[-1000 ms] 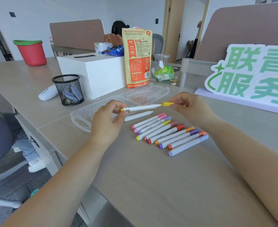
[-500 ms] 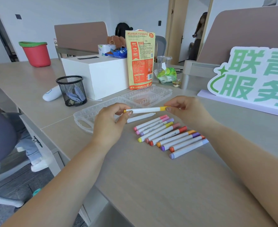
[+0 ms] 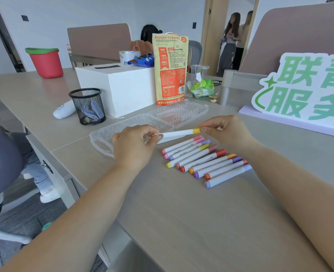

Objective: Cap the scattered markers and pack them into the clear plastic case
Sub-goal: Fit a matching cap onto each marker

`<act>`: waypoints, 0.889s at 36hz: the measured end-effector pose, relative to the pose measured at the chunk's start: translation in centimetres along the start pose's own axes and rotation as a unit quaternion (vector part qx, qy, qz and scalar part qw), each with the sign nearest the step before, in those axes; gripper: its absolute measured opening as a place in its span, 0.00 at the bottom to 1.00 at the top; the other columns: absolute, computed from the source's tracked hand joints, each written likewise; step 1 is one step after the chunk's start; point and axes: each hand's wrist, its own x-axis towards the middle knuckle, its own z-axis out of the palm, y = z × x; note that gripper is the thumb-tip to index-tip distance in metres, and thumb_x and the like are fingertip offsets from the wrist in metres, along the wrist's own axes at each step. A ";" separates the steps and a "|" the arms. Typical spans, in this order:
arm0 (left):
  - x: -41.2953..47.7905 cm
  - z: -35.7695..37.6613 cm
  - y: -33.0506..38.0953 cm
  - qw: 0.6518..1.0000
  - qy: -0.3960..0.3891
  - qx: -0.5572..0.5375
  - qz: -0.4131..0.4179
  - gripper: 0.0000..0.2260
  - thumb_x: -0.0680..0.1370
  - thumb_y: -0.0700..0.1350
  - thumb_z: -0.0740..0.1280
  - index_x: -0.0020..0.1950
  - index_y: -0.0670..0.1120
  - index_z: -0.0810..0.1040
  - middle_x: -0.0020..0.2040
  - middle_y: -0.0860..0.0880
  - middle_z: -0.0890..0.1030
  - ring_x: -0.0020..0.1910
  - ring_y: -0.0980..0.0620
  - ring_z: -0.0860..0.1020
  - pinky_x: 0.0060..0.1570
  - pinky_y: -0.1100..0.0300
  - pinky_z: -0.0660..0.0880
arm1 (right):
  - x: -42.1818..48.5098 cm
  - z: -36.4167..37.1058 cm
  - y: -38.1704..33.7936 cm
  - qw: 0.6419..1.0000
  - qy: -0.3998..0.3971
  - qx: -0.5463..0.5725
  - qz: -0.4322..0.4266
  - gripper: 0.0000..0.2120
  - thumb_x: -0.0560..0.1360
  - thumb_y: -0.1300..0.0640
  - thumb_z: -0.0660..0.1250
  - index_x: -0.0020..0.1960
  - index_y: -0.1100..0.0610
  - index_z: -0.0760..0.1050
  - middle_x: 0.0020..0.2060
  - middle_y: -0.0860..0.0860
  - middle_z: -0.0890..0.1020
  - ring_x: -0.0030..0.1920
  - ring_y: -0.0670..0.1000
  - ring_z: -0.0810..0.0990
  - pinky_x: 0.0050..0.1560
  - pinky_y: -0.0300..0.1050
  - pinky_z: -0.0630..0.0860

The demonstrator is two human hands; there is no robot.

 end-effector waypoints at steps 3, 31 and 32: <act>-0.1 0.1 0.1 0.995 -0.016 0.099 -0.006 0.05 0.75 0.56 0.68 0.44 0.57 0.82 0.50 0.57 0.79 0.55 0.53 0.71 0.51 0.58 0.55 | 0.4 -0.8 0.7 0.998 0.010 -0.065 0.018 0.09 0.77 0.57 0.66 0.55 0.50 0.81 0.48 0.44 0.81 0.45 0.44 0.79 0.46 0.36 0.73; 4.1 0.1 1.3 0.946 -0.199 0.254 0.025 0.08 0.72 0.58 0.70 0.49 0.59 0.81 0.58 0.54 0.75 0.61 0.49 0.68 0.58 0.54 0.59 | 1.2 -4.3 4.9 0.962 0.028 -0.234 0.137 0.09 0.73 0.50 0.68 0.45 0.57 0.78 0.46 0.52 0.80 0.48 0.54 0.77 0.53 0.53 0.76; 4.2 0.2 1.4 0.945 -0.200 0.258 0.025 0.08 0.73 0.58 0.70 0.49 0.58 0.82 0.58 0.54 0.75 0.61 0.49 0.69 0.58 0.54 0.59 | 1.2 -4.4 4.8 0.963 0.036 -0.232 0.131 0.07 0.74 0.52 0.68 0.46 0.56 0.77 0.46 0.52 0.80 0.48 0.54 0.77 0.52 0.52 0.76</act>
